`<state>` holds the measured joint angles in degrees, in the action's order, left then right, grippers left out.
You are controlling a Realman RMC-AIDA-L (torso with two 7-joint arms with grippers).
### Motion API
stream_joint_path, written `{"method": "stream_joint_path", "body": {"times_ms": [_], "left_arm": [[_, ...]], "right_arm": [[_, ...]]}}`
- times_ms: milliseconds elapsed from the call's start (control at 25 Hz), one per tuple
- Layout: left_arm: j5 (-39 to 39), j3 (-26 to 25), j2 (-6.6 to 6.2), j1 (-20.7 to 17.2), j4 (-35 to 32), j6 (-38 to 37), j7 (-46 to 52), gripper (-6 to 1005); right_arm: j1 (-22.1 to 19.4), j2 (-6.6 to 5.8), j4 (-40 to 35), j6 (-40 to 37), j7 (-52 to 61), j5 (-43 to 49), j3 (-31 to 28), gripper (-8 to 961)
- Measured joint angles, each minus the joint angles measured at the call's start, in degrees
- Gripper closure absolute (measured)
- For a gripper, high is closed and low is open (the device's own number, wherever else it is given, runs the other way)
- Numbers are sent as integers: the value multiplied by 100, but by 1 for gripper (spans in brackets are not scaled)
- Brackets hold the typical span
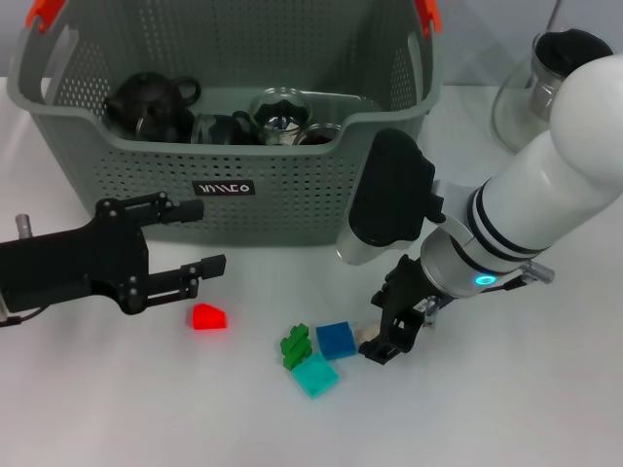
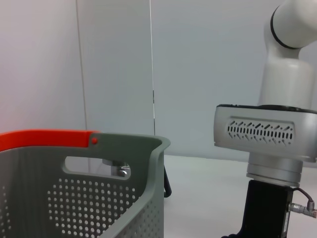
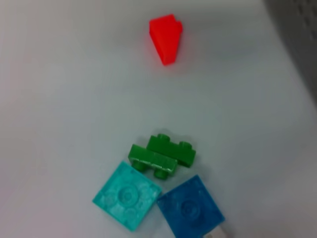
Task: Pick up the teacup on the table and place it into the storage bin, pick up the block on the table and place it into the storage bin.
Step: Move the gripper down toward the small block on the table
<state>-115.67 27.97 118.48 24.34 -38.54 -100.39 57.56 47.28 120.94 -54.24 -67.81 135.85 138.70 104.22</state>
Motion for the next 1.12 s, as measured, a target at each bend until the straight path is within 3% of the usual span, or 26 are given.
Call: {"method": "stream_joint_path", "body": {"times_ms": [480, 1040, 1120], "left_arm": [[0, -18, -6, 16, 5, -3, 0, 325], [0, -20, -18, 27, 5, 2, 11, 325], [0, -20, -16, 24, 5, 4, 10, 324]], "right_arm": [[125, 8, 197, 98, 3, -80, 57, 425], [177, 9, 274, 44, 3, -81, 81, 517], [183, 8, 268, -3, 3, -87, 85, 619]]}}
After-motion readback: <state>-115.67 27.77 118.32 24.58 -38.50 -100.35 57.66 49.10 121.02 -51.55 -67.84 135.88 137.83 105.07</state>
